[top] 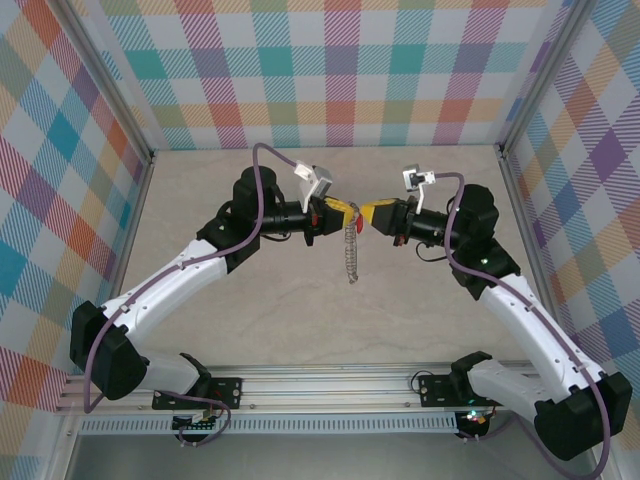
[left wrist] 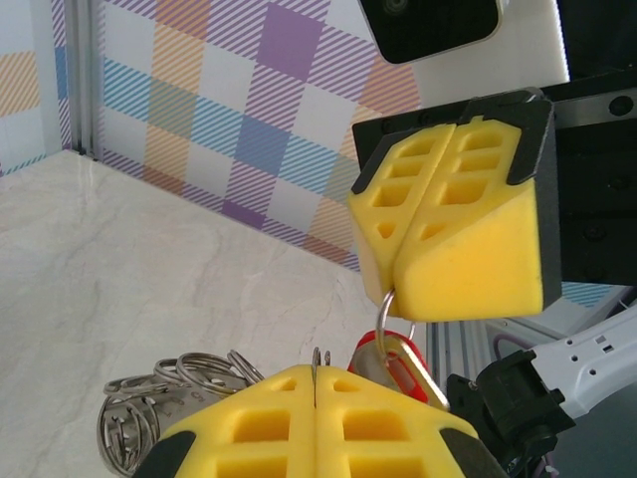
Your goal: Put the keys on the keyring
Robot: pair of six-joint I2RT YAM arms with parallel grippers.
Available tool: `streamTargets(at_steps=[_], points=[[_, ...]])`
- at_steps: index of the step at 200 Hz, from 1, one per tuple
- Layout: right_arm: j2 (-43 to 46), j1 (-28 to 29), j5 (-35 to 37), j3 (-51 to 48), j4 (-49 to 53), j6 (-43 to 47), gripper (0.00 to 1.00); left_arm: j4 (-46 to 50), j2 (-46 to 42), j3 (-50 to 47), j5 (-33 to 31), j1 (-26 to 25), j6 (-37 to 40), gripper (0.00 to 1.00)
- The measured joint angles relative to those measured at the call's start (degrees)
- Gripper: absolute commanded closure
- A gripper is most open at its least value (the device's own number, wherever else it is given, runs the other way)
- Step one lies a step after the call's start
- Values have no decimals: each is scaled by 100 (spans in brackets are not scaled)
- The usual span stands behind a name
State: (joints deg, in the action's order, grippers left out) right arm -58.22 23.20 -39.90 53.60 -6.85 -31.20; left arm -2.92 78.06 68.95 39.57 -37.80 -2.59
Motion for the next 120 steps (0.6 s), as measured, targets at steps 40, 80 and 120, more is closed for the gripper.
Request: streamTargets(at_steps=[40, 80, 120], points=[[-155, 0, -2, -2, 2, 0, 100, -2, 0, 0, -22, 0, -39, 100], [-181, 0, 4, -2, 0, -2, 100, -2, 0, 0, -61, 0, -61, 100], [-203, 0, 197, -61, -2, 7, 100, -2, 0, 0, -90, 0, -101, 100]])
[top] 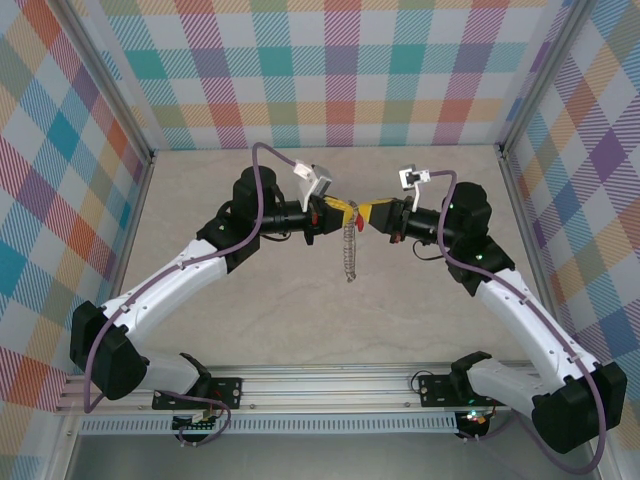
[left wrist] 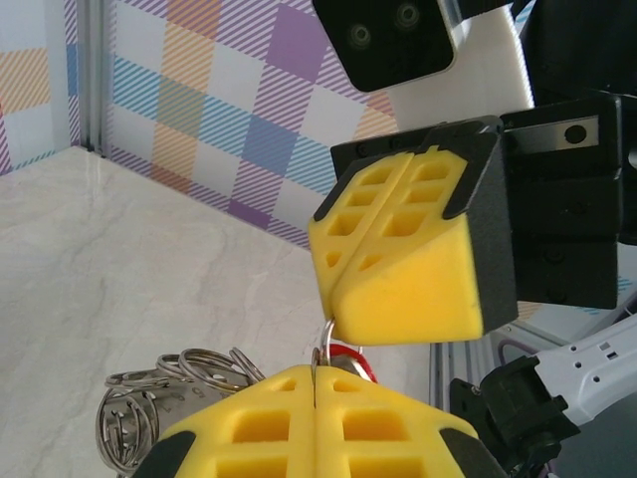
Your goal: Put the keys on the keyring
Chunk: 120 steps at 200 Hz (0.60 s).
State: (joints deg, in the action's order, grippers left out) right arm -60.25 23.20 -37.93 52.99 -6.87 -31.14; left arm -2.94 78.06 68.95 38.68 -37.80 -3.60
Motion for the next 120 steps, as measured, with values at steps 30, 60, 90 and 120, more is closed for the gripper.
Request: streamTargets(at_steps=[30, 60, 90, 120], points=[[9, -33, 109, -177, 7, 13, 100, -39, -2, 0, -37, 2, -46, 100], [35, -118, 151, -286, -2, 9, 100, -37, -7, -2, -37, 0, -114, 100], [61, -138, 146, -339, -79, -13, 100, -39, -7, -2, -37, 0, -140, 100], [61, -140, 116, -369, -116, -74, 100, -74, -28, -46, -72, 0, -173, 100]])
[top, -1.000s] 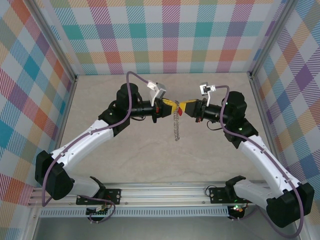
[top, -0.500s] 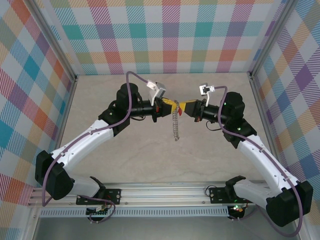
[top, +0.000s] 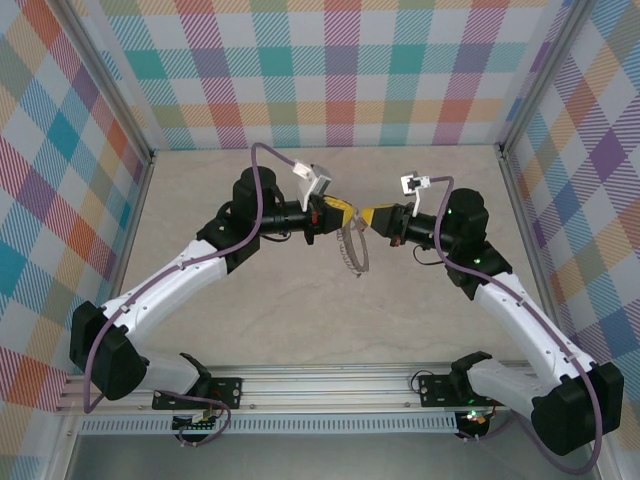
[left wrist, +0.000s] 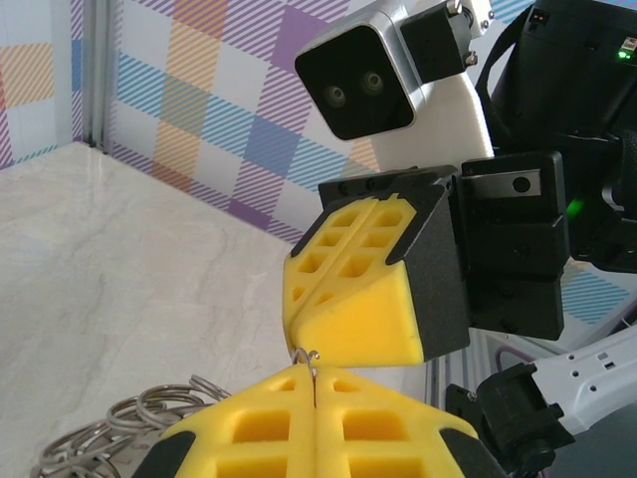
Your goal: Put the keys on the keyring
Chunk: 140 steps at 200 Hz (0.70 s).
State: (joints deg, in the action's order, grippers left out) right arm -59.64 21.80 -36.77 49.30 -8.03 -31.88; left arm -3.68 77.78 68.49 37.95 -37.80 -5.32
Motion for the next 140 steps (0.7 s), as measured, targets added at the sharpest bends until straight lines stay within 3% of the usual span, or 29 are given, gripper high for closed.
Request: streamTargets(at_steps=[120, 135, 140], points=[[-256, -39, -970, -13, -654, -549, 100, -446, -74, -85, -98, -7, -262, 100], [-258, -39, -992, -13, -656, -623, 68, -487, -70, -85, -101, -7, -284, 100], [-258, -39, -997, -11, -629, -638, 61, -529, -68, -85, -105, -9, -289, 100]])
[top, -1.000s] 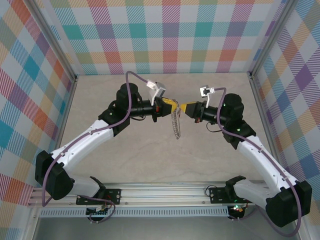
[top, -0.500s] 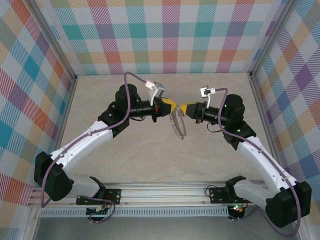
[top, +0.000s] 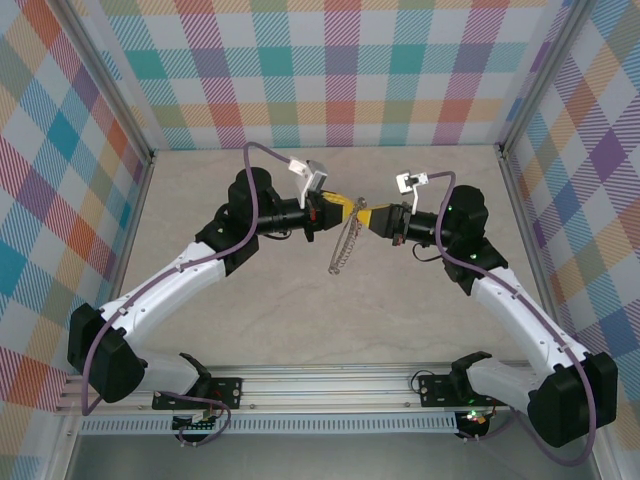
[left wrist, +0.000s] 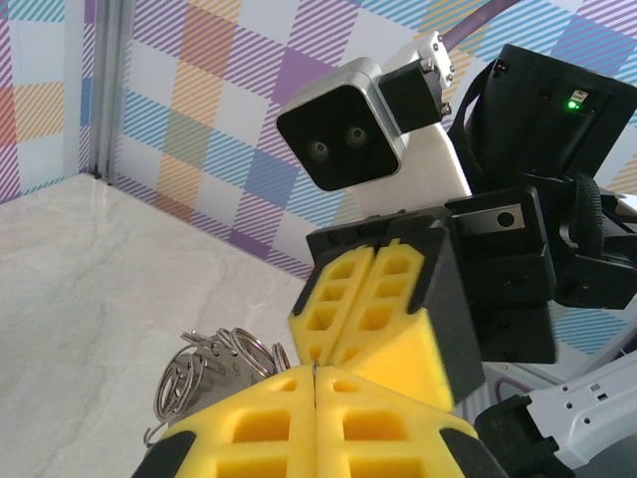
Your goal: Put the keys on the keyring
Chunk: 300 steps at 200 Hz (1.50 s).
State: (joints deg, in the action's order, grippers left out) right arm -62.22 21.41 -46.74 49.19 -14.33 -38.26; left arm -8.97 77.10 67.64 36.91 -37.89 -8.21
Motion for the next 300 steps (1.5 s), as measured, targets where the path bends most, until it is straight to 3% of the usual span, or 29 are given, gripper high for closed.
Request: streamTargets(at_steps=[19, 66, 96, 172, 247, 300], points=[[17, -48, -24, 0, 184, -2, 50, -190, 4, 0, -59, -9, -17, 100], [588, -581, 94, 0, 518, -33, 47, -479, 4, -66, -101, -24, -151, 100], [732, -623, 168, 4, 387, -173, 51, -586, 4, -98, -98, -24, -299, 100], [144, -621, 98, 22, -761, -907, 55, -1220, 98, -208, 74, -24, -927, 100], [-24, -251, 105, 22, -1447, -1191, 59, -1543, 166, -273, 118, -24, -1266, 100], [-59, -149, 127, -22, -1637, -1250, 71, -1655, 175, -273, 118, -24, -1349, 100]])
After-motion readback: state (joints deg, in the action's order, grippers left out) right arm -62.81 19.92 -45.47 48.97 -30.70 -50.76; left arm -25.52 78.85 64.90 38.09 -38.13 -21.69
